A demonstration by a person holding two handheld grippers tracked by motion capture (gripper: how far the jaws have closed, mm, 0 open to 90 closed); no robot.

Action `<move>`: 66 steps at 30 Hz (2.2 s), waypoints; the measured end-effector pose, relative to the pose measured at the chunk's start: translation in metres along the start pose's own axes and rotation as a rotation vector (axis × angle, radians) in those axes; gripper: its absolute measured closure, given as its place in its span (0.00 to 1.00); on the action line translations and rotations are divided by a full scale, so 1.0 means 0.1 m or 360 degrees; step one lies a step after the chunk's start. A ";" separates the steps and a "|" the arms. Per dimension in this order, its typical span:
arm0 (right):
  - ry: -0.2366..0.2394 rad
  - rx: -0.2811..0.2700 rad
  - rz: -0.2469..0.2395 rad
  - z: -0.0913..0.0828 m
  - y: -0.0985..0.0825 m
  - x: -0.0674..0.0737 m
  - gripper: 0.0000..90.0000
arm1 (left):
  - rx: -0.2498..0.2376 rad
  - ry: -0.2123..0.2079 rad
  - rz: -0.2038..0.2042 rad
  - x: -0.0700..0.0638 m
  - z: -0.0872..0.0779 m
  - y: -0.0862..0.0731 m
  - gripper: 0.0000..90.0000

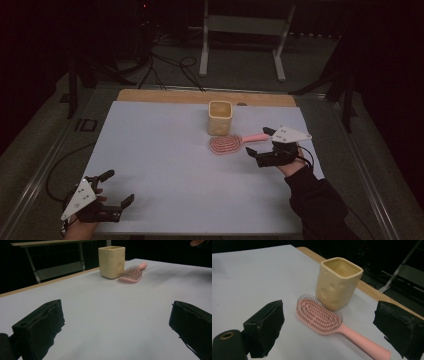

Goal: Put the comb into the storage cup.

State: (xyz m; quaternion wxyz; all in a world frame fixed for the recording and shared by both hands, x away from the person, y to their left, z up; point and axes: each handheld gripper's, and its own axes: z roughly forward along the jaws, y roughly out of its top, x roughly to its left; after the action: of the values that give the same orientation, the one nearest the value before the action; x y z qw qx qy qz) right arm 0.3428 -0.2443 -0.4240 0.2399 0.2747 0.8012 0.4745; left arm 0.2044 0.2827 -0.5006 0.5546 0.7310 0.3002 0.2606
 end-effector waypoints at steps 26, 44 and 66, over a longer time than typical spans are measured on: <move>-0.0091 0.0152 0.0116 0.49 -0.04 -0.53 0.16 | 0.0012 -0.0009 0.0003 -0.01 0.01 -0.01 0.00; -0.0033 0.0277 0.0144 0.81 -0.17 -0.68 0.40 | 0.0010 -0.0007 0.0004 -0.01 0.01 -0.01 0.00; -0.0141 0.0595 0.0075 1.11 -0.40 -0.79 1.00 | 0.0019 -0.0012 0.0003 -0.01 0.03 -0.01 0.00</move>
State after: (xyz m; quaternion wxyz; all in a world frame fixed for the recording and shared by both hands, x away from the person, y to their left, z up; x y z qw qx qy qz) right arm 0.4635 -0.2432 -0.4976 0.2086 0.3539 0.8573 0.3104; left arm 0.2050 0.2802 -0.5023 0.5510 0.7357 0.2989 0.2566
